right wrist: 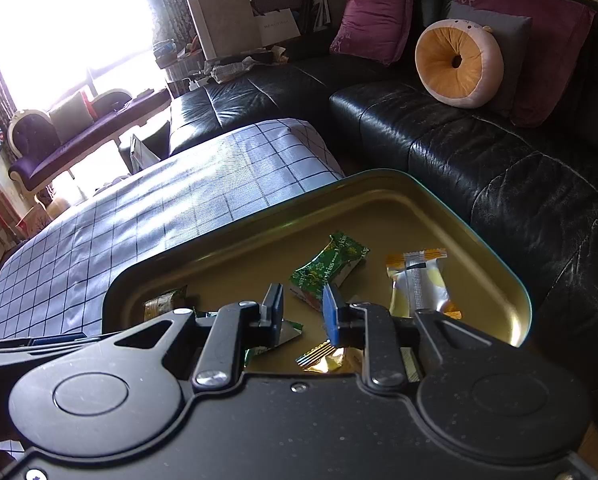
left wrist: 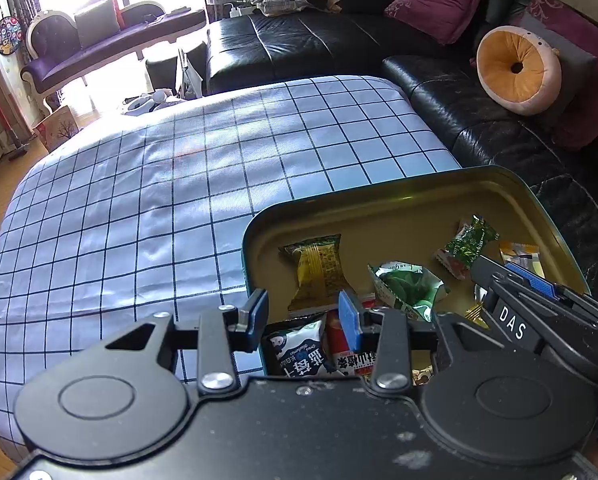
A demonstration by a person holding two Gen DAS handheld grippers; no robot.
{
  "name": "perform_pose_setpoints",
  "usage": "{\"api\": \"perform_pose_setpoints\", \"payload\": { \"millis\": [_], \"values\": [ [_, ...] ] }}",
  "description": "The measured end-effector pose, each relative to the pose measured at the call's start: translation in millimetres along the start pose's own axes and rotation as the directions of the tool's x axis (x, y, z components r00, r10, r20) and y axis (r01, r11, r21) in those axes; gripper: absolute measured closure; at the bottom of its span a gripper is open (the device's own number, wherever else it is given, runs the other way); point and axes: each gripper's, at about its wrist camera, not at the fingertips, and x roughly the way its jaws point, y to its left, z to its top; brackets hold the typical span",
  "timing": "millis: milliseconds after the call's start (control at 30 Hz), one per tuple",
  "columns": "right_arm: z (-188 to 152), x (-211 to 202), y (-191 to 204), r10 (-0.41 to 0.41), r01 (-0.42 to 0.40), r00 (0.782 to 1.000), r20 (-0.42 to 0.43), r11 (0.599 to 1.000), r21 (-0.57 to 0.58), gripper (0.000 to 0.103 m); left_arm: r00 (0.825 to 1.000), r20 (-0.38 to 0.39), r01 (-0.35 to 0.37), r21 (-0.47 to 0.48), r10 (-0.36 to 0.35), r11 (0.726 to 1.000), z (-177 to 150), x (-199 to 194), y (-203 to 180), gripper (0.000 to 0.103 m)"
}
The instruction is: Organize snacks
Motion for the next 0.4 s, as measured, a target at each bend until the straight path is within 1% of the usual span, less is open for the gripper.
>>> {"api": "perform_pose_setpoints", "payload": {
  "millis": [400],
  "values": [
    [-0.1, -0.3, -0.3, -0.001, 0.001, 1.0, 0.0, 1.0, 0.002, 0.069, 1.0, 0.001, 0.008, 0.016, -0.008, 1.0, -1.1, -0.2, -2.6, 0.063]
  ]
}}
